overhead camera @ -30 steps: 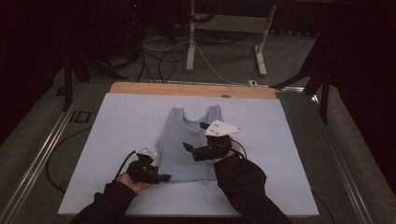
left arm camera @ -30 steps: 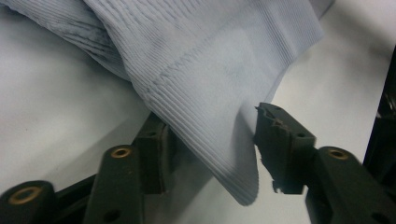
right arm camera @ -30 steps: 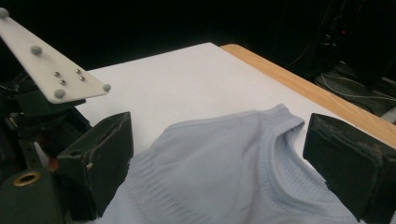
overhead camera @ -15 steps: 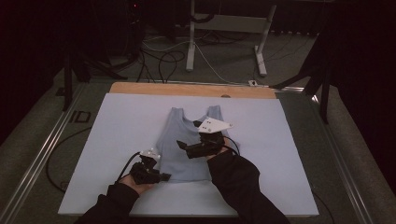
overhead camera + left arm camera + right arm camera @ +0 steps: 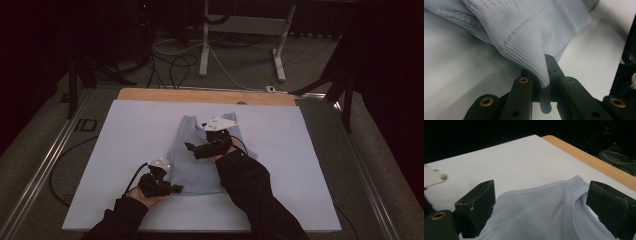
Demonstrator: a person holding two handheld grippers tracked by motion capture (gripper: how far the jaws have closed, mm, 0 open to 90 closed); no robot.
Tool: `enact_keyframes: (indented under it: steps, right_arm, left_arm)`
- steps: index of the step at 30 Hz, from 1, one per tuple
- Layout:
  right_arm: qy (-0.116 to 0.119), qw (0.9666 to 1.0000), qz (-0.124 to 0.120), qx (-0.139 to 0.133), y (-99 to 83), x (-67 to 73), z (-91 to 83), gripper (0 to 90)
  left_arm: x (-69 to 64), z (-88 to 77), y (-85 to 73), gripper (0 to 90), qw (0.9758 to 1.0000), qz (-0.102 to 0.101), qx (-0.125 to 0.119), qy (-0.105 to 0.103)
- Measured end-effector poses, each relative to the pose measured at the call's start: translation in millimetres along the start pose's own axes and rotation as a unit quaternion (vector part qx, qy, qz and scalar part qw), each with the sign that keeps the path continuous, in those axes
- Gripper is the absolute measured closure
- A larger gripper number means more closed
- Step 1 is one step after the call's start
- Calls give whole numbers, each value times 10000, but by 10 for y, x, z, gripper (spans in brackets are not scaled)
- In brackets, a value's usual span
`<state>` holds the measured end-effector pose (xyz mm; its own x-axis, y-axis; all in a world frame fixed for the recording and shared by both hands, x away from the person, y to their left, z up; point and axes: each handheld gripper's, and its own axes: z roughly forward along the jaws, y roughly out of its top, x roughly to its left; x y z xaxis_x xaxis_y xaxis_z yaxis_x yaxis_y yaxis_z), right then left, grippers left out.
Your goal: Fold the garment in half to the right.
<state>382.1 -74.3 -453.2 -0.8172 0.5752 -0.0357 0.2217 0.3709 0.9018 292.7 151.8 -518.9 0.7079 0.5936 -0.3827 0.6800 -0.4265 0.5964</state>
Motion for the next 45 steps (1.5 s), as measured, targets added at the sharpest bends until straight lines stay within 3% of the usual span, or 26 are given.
enact_keyframes:
  steps: [4,13,22,27,30,38,40,45]
  right_arm:
    - [-30,10000,11,77,57,-50,87,85]
    - [38,9998,172,39,221,-224,514,85]
    - [-148,9979,401,485,340,-396,853,114]
    - [-191,9956,459,789,319,-539,1072,203]
    - [-362,9935,404,996,300,-591,1179,240]
    - [-664,9872,548,1341,269,-727,1380,409]
    - [-665,9867,564,1373,261,-735,1408,419]
    - [-709,9812,625,1682,202,-778,1597,428]
  left_arm:
    - [-10,4,-8,856,10000,3,-19,2]
    - [-27,-11,-24,856,9998,99,-143,62]
    - [-57,-10,-34,857,9996,114,-216,111]
    - [-68,-10,-36,856,9994,196,-217,191]
    - [-67,-16,-32,856,9994,197,-234,168]
    - [-71,-32,-26,857,9994,175,-264,112]
    - [-76,-34,-26,857,9994,160,-280,96]
    - [-78,-28,-24,857,9995,178,-276,44]
